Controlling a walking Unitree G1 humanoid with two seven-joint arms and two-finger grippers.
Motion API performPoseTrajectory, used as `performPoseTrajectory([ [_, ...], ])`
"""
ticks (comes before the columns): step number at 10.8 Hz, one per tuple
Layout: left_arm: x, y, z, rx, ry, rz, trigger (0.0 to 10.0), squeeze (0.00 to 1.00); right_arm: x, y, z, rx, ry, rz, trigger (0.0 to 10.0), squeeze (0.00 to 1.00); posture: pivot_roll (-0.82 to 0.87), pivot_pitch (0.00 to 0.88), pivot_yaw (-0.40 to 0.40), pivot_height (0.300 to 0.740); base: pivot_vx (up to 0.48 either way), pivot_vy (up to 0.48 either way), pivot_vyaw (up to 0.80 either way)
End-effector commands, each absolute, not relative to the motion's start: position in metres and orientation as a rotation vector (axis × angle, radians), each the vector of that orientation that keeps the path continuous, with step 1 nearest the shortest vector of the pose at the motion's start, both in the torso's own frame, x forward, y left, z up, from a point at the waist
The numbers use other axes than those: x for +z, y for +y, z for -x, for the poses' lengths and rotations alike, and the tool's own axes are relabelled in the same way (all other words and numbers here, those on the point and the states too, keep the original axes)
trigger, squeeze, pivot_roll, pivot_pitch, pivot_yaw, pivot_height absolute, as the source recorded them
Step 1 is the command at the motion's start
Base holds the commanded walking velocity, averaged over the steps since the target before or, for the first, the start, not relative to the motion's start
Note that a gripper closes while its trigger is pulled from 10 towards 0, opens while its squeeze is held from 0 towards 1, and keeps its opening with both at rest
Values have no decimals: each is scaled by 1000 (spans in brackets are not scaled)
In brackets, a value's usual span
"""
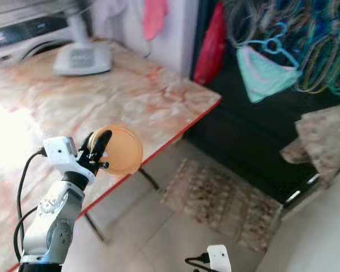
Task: Restocking fridge
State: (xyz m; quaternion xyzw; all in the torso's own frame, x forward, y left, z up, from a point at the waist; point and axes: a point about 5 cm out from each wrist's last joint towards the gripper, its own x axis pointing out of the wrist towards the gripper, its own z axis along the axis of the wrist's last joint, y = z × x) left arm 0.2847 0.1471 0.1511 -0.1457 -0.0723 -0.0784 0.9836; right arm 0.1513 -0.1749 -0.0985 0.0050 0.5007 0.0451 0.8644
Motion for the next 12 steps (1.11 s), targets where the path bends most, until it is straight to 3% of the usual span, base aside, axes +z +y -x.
performPoseTrajectory([
  [1,155,146,-285,-164,-169,279,10000,0,-99,-175,-149,87,1053,-16,10000,0,25,11,24,740,-285,0,0],
  [12,147,143,-284,-187,-130,281,10000,0,-99,-175,-149,94,1056,-9,10000,0,26,14,21,740,-256,0,0],
])
